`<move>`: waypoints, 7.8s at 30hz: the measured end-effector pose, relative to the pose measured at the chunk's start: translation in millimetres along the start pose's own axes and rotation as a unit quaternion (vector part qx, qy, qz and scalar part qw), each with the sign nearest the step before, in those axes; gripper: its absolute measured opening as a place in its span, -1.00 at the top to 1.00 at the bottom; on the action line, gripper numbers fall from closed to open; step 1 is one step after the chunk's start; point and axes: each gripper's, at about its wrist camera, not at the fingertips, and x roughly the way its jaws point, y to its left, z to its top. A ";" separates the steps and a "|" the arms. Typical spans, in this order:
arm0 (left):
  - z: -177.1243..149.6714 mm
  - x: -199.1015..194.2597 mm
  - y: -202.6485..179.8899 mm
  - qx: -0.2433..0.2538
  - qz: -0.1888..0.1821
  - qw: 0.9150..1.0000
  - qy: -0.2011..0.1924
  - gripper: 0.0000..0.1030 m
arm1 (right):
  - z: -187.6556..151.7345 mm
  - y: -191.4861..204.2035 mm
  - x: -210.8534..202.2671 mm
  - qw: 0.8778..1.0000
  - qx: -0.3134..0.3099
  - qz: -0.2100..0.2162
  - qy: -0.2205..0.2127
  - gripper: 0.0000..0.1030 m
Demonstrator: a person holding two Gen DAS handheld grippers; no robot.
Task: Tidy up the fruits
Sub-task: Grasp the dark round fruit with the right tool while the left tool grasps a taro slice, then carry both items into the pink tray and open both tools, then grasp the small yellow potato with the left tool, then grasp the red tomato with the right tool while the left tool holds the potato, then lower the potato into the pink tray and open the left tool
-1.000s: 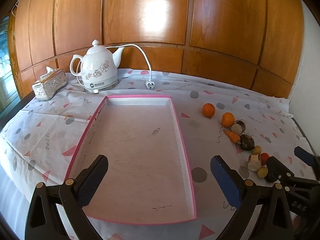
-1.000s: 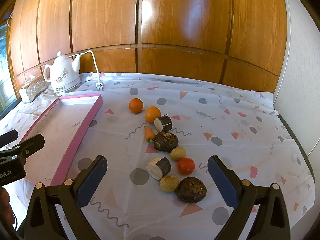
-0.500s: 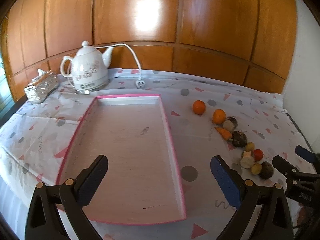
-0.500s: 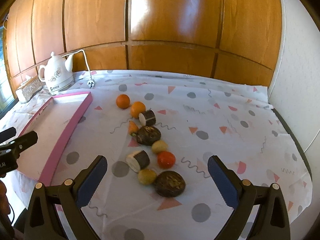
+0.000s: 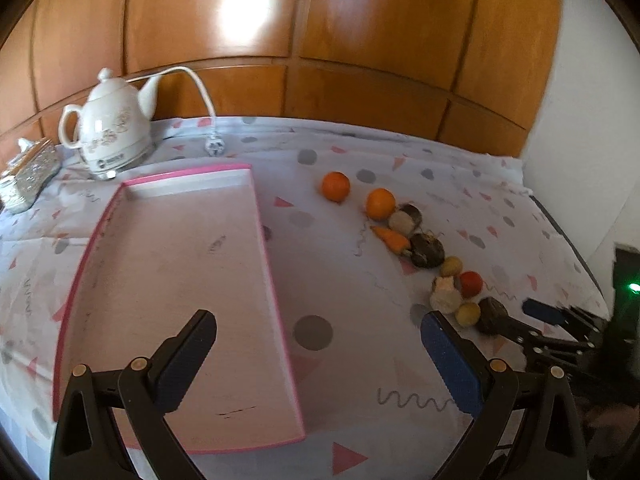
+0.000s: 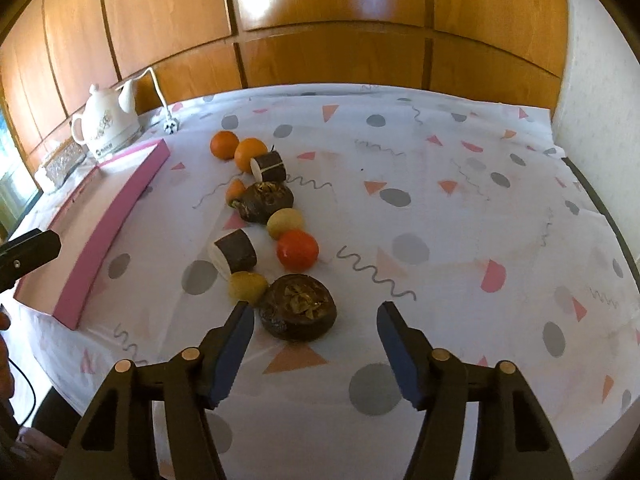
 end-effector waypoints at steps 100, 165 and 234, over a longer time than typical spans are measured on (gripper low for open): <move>-14.6 -22.9 158.9 -0.182 0.159 0.970 -0.015 -0.31 | 81.8 253.0 75.6 0.972 -0.175 0.154 0.012 0.03; 1.2 74.6 -113.0 0.147 -0.153 0.974 0.078 0.06 | 42.5 -51.7 22.0 0.991 0.131 -0.033 0.000 0.12; 46.6 37.4 78.4 -0.090 0.024 0.996 0.017 0.51 | 20.4 2.7 54.5 0.999 0.008 0.044 -0.020 0.42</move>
